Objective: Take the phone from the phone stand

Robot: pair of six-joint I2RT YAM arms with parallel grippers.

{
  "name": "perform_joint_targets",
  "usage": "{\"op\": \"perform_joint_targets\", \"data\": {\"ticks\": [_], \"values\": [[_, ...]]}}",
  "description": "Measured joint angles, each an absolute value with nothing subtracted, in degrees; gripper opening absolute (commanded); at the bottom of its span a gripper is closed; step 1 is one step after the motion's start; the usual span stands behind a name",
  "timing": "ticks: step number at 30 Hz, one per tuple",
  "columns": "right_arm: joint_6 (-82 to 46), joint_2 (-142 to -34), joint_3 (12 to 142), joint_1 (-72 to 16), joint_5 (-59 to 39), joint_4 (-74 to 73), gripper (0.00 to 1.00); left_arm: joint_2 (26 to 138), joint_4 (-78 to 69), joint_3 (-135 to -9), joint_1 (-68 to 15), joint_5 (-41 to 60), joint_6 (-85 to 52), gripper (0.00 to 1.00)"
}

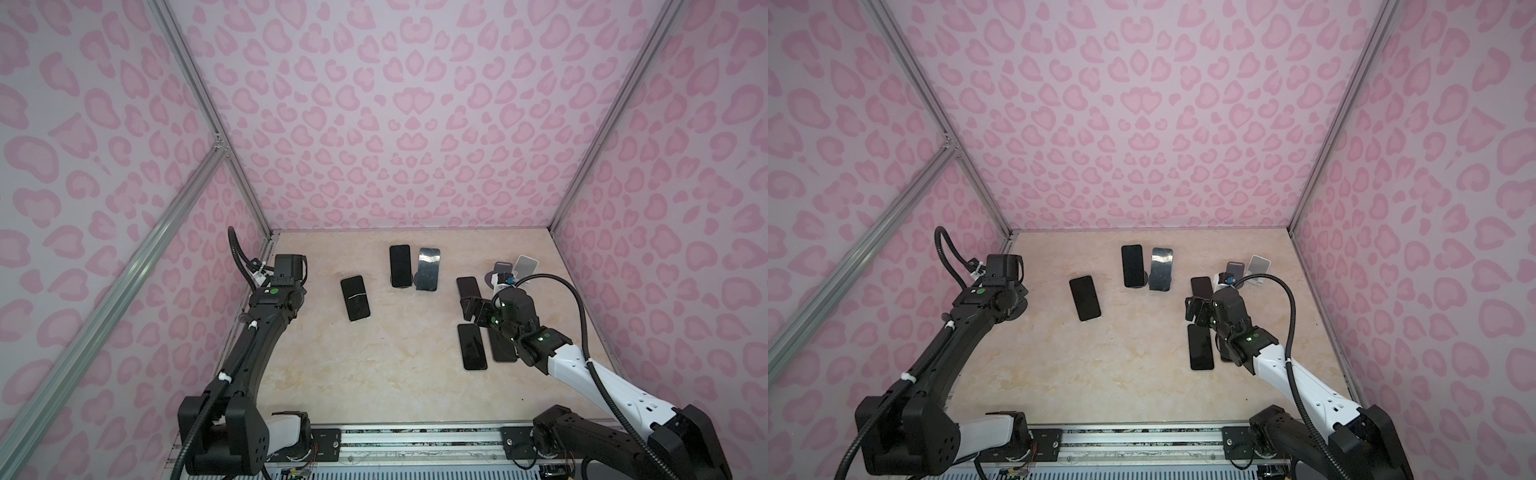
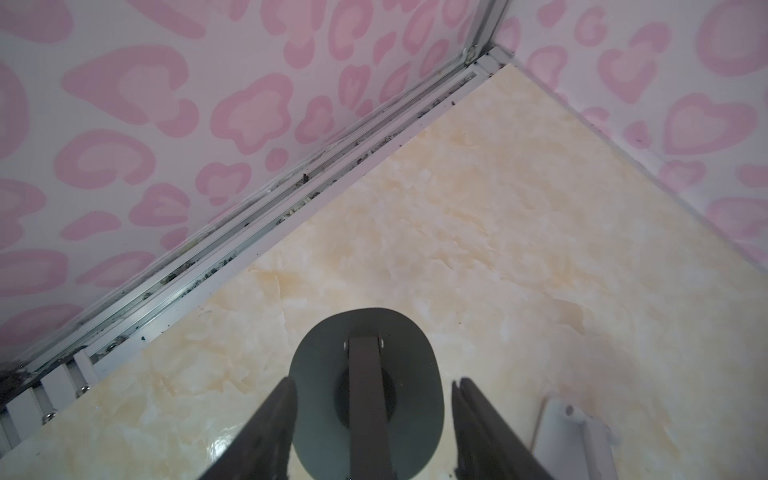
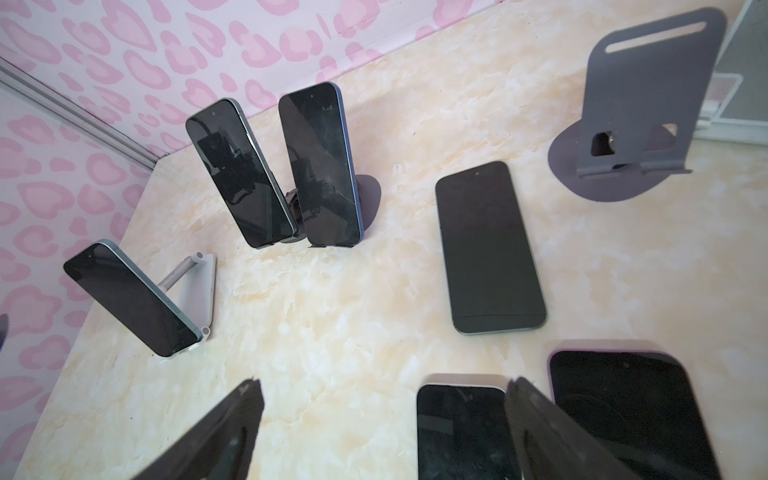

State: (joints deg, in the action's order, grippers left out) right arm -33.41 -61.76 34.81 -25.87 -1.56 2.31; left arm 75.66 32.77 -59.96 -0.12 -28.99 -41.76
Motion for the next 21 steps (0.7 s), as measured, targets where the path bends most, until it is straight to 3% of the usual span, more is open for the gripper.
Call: {"op": "perform_joint_targets", "data": {"ticks": [12, 21], "values": [[-35.4, -61.8, 30.8, -26.4, -2.2, -2.1, 0.92, 94.9, 24.6, -63.1, 5.6, -24.0, -42.2, 0.39], [-36.0, -62.8, 29.9, -27.1, -0.9, -4.6, 0.92, 97.6, 22.6, -61.3, 6.3, -24.0, -44.4, 0.52]]}}
